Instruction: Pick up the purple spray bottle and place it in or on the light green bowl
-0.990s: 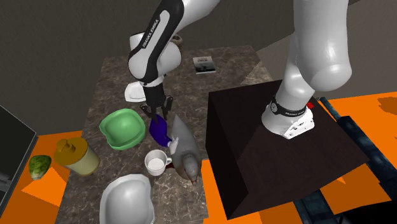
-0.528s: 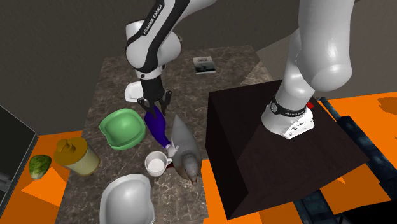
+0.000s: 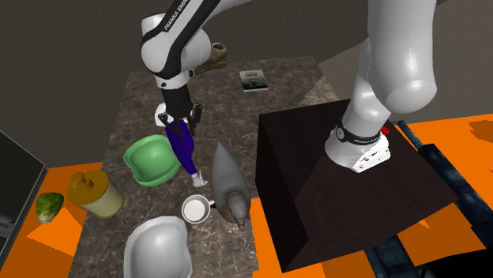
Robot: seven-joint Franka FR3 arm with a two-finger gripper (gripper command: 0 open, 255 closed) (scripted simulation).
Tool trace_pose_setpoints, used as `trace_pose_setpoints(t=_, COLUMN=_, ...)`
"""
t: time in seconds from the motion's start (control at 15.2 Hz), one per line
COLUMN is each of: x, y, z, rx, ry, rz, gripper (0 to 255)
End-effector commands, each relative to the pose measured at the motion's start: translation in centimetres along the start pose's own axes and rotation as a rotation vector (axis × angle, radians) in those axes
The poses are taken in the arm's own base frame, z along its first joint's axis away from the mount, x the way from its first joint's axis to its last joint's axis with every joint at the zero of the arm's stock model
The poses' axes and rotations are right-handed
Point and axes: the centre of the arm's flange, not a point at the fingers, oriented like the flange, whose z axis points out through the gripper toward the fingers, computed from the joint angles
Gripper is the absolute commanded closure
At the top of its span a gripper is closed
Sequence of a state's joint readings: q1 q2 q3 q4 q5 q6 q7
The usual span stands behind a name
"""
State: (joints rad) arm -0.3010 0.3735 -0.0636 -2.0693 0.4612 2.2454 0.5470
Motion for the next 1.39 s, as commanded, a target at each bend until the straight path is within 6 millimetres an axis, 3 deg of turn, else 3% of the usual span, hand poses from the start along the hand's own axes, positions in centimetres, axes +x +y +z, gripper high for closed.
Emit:
trace_pose_setpoints(t=0.0, x=2.3, y=-1.5, z=-0.4, rx=0.000, ry=0.000, rz=0.000, gripper=255)
trace_pose_setpoints(t=0.79, x=15.4, y=-10.2, z=-2.8, rx=0.000, ry=0.000, rz=0.000, gripper=255)
trace_pose_setpoints(t=0.86, x=17.1, y=-11.3, z=-3.1, rx=0.000, ry=0.000, rz=0.000, gripper=255)
trace_pose_setpoints(t=1.32, x=18.4, y=-10.9, z=0.4, rx=0.000, ry=0.000, rz=0.000, gripper=255)
